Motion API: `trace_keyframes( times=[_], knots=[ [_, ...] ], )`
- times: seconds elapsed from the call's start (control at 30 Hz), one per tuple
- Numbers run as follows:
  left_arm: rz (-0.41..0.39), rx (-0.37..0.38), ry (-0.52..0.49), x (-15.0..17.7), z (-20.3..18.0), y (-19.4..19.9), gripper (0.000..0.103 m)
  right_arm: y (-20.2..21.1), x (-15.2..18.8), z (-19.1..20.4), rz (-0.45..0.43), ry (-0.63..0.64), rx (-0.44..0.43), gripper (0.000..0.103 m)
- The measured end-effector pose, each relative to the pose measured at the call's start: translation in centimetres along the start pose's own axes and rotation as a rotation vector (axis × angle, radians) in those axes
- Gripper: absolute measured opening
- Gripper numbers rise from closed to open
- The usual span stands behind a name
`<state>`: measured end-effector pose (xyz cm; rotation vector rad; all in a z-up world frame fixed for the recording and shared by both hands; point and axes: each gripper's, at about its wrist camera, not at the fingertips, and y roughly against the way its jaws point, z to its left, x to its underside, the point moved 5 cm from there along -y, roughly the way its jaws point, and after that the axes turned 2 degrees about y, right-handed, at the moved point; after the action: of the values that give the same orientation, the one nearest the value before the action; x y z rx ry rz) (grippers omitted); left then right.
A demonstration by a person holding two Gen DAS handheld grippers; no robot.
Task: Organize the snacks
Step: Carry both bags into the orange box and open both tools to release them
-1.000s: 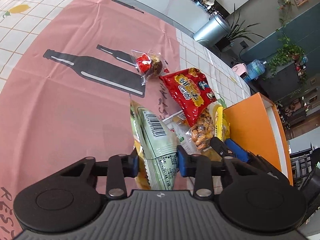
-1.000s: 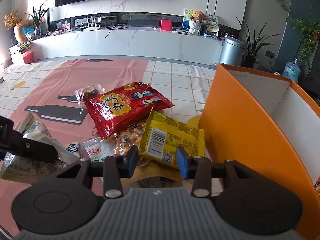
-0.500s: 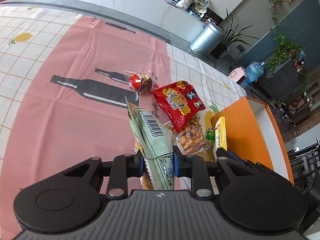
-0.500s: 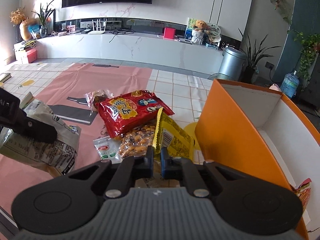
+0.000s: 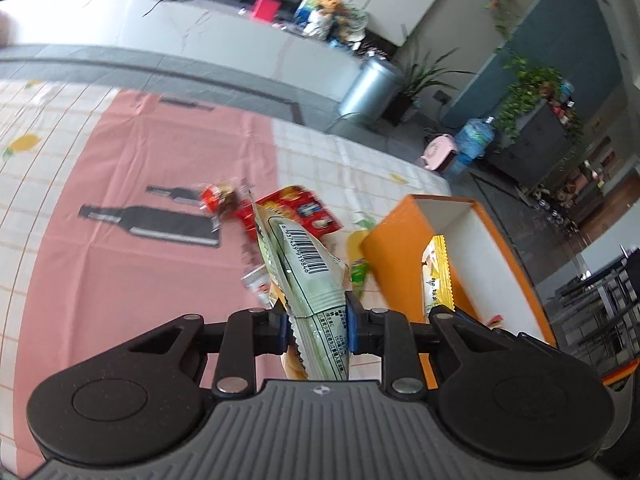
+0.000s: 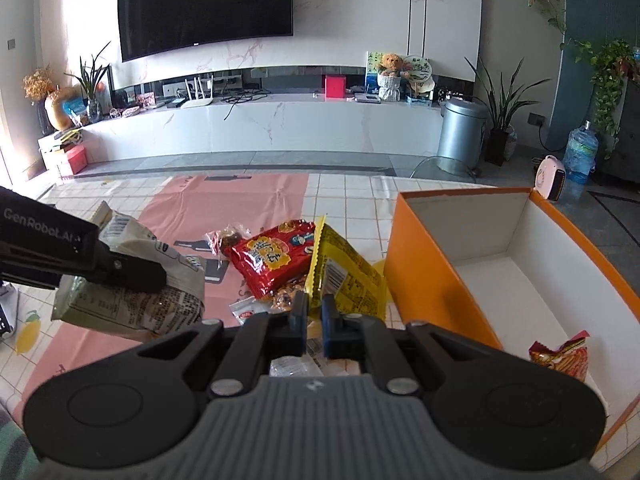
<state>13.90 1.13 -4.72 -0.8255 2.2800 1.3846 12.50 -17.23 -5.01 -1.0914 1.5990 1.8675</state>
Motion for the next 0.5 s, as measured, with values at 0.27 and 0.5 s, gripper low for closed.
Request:
trace_keyframes(
  times=[0.27,0.5],
  knots=[
    [-0.041,0.084,-0.130,-0.5,-7.3,0.6,0.028,6.6,-2.0,-4.8,-0.081,-0.023,0.040,0.002],
    [-0.013,0.173,-0.245,-0.9,-14.1,-1.8,0.028,9.3,-2.7,-10.9,-0.057,-0.031,0.089,0.002]
  ],
)
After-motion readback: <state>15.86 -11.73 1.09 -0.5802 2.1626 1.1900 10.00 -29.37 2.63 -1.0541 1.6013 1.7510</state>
